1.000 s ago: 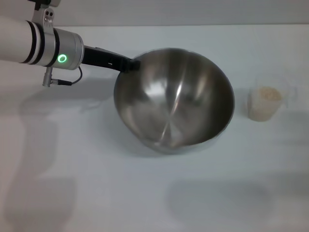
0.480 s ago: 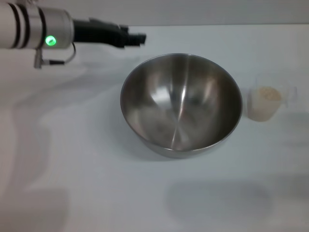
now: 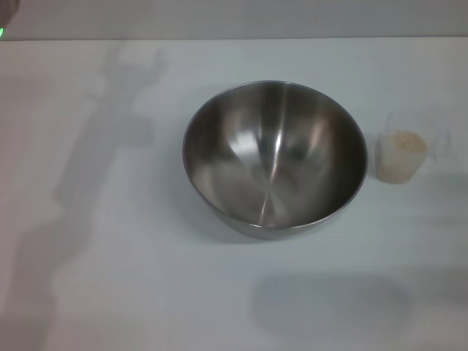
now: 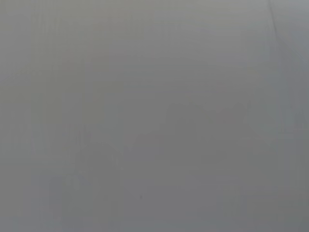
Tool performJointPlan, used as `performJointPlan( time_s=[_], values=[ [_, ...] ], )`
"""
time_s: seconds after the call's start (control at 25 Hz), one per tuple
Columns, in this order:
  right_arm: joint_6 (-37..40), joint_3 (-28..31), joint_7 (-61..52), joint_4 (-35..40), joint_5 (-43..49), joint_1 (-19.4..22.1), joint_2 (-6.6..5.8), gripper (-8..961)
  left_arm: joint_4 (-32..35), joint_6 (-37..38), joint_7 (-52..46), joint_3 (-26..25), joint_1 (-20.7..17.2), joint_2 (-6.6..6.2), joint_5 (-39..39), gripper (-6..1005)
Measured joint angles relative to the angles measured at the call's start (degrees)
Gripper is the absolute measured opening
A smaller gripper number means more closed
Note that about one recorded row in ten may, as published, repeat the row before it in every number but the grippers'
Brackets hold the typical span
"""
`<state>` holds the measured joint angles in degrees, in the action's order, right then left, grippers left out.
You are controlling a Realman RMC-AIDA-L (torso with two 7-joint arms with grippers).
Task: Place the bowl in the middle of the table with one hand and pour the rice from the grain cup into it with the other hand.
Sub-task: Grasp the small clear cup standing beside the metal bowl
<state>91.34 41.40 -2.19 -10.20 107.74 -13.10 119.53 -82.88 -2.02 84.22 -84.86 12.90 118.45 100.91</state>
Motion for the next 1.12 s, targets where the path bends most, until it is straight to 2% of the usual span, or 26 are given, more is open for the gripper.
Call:
performJointPlan(
  time_s=[0.04, 0.08, 0.12, 0.16, 0.2, 0.24, 0.28, 0.36, 0.4, 0.44, 0.48, 0.52, 0.56, 0.6, 0.64, 0.72, 0.76, 0.8, 0.92, 1.12],
  values=[
    [0.1, 0.0, 0.0, 0.0, 0.0, 0.1, 0.01, 826, 0.0, 0.0, 0.0, 0.0, 0.0, 0.0, 0.0, 859],
    [0.2, 0.0, 0.0, 0.0, 0.0, 0.1, 0.01, 826, 0.4, 21.2, -0.4, 10.8, -3.2, -0.03, 6.0, 859],
    [0.2, 0.0, 0.0, 0.0, 0.0, 0.1, 0.01, 826, 1.6, 27.7, -1.3, 13.7, -3.5, -0.03, 8.6, 859],
    [0.5, 0.0, 0.0, 0.0, 0.0, 0.2, 0.01, 826, 5.3, 39.9, -4.3, 19.1, -3.8, -0.05, 14.2, 859],
    [0.6, 0.0, 0.0, 0.0, 0.0, 0.3, 0.0, 826, 7.9, 46.5, -6.6, 21.7, -3.9, -0.08, 17.5, 859],
    [0.8, 0.0, 0.0, 0.0, 0.0, 0.5, 0.0, 826, 13.2, 57.1, -13.9, 25.4, -3.9, -0.08, 23.4, 859],
    [0.8, 0.0, 0.0, 0.0, 0.0, 0.5, 0.0, 827, 13.2, 57.1, -13.9, 25.4, -3.9, -0.08, 23.4, 859],
    [1.0, -0.1, 0.0, 0.0, 0.0, 0.9, 0.01, 827, 19.2, 65.7, -27.7, 27.2, -4.5, -0.25, 29.6, 859],
    [1.2, -0.3, 0.0, 0.0, 0.0, 1.3, 0.02, 827, 21.9, 67.7, -34.8, 27.0, -5.0, -0.42, 32.2, 859],
    [1.9, -1.9, 0.0, 0.2, 0.1, 2.0, 0.05, 827, 27.5, 70.2, -49.5, 25.0, -5.6, -0.46, 37.9, 859],
    [2.5, -2.8, 0.0, 0.4, 0.1, 2.5, 0.07, 827, 30.9, 71.4, -57.0, 23.4, -5.6, -0.53, 40.2, 859],
    [4.0, -5.2, 0.1, 0.8, 0.1, 3.7, 0.07, 827, 39.7, 75.3, -72.6, 19.3, -4.2, -0.47, 47.1, 859],
    [4.0, -5.2, 0.1, 0.8, 0.1, 3.7, 0.07, 827, 39.7, 75.3, -72.6, 19.3, -4.2, -0.47, 47.1, 859],
    [5.1, -7.6, 0.1, 1.0, 0.1, 5.1, 0.08, 827, 48.6, 79.0, -82.6, 15.5, -1.8, -0.42, 51.4, 859],
    [5.1, -7.6, 0.1, 1.0, 0.1, 5.1, 0.08, 827, 48.6, 79.0, -82.6, 15.5, -1.8, -0.42, 51.4, 859],
    [5.3, -10.6, 0.1, 1.0, 0.1, 7.3, 0.12, 827, 60.2, 81.8, -91.4, 12.1, 1.8, -0.11, 53.1, 859],
    [5.3, -10.6, 0.1, 1.0, 0.1, 7.3, 0.12, 827, 60.2, 81.8, -91.4, 12.1, 1.8, -0.11, 53.1, 859],
    [4.8, -11.4, 0.1, 1.0, 0.1, 7.8, 0.14, 827, 63.3, 81.8, -91.8, 11.4, 2.7, 0.03, 53.0, 859],
    [1.3, -14.1, 0.1, 1.0, 0.1, 8.9, 0.2, 827, 66.5, 80.9, -90.6, 11.0, 3.3, 0.15, 53.0, 859],
    [-2.8, -17.0, 0.2, 0.8, 0.1, 8.5, 0.26, 827, 67.3, 80.2, -89.8, 10.6, 3.2, 0.27, 53.0, 859]
  ],
)
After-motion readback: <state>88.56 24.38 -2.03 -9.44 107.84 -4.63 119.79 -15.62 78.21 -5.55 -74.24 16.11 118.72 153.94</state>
